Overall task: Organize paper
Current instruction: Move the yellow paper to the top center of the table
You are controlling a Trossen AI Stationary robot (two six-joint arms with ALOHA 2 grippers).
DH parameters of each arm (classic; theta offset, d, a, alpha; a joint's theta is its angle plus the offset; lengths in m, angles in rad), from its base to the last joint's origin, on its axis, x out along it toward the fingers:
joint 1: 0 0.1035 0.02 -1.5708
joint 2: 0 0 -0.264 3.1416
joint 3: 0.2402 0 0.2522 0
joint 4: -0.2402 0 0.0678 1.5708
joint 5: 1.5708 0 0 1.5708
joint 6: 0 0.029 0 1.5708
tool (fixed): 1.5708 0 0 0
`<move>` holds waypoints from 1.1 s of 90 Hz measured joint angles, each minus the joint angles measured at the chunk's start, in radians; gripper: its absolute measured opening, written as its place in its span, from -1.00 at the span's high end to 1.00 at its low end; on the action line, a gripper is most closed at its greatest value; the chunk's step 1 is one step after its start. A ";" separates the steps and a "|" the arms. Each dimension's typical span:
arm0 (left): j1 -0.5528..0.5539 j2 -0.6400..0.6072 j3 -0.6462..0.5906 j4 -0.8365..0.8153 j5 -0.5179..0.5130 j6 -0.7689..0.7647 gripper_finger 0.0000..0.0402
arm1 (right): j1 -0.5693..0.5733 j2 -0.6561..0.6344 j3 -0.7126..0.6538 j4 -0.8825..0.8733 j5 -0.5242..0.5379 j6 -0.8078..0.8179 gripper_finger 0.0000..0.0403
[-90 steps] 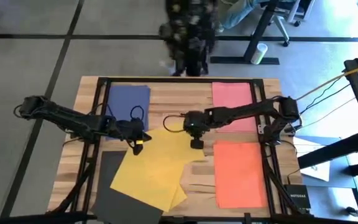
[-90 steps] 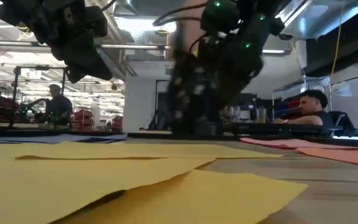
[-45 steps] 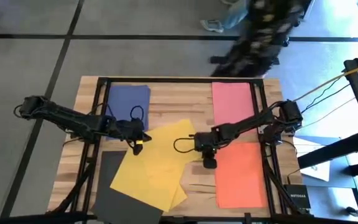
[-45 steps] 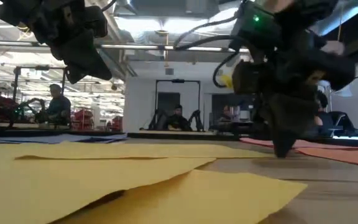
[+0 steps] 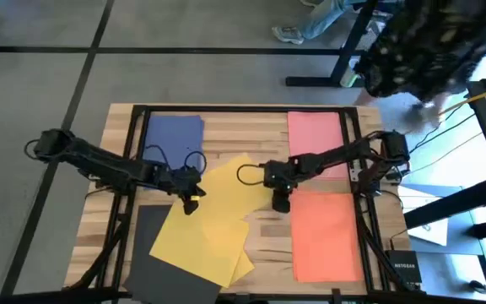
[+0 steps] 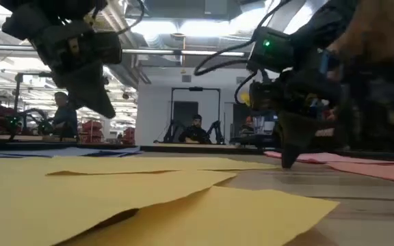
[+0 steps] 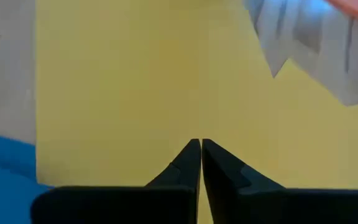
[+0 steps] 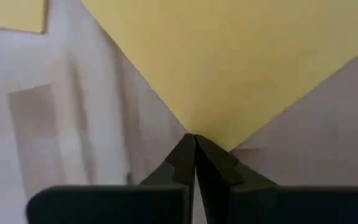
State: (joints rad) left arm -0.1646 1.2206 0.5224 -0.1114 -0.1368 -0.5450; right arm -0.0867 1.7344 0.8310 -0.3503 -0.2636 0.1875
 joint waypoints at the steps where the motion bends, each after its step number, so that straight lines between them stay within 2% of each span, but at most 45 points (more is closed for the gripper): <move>1: 0.000 0.004 0.000 0.004 0.002 0.000 1.00 | -0.005 0.000 0.000 -0.001 0.000 -0.004 1.00; 17: -0.002 0.056 0.000 0.047 0.034 0.002 1.00 | -0.074 -0.027 -0.001 -0.024 0.014 -0.041 1.00; 25: -0.007 0.079 0.000 0.050 0.034 0.002 1.00 | -0.074 -0.068 -0.009 -0.017 0.036 -0.067 1.00; 37: -0.007 0.107 0.000 0.049 0.034 0.000 1.00 | -0.074 -0.112 -0.003 0.056 0.014 -0.029 1.00; 69: -0.007 0.170 0.000 0.076 0.034 -0.032 1.00 | -0.053 -0.006 -0.001 0.096 -0.003 -0.035 1.00; 83: -0.023 0.185 0.000 0.153 0.034 -0.028 1.00 | -0.091 0.007 0.000 0.099 -0.026 -0.038 1.00; 99: -0.041 0.194 0.000 0.173 0.034 -0.031 1.00 | -0.159 0.000 0.001 0.112 0.022 -0.062 1.00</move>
State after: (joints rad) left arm -0.2060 1.4142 0.5220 0.0621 -0.1024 -0.5762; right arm -0.2461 1.7348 0.8317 -0.2388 -0.2412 0.1259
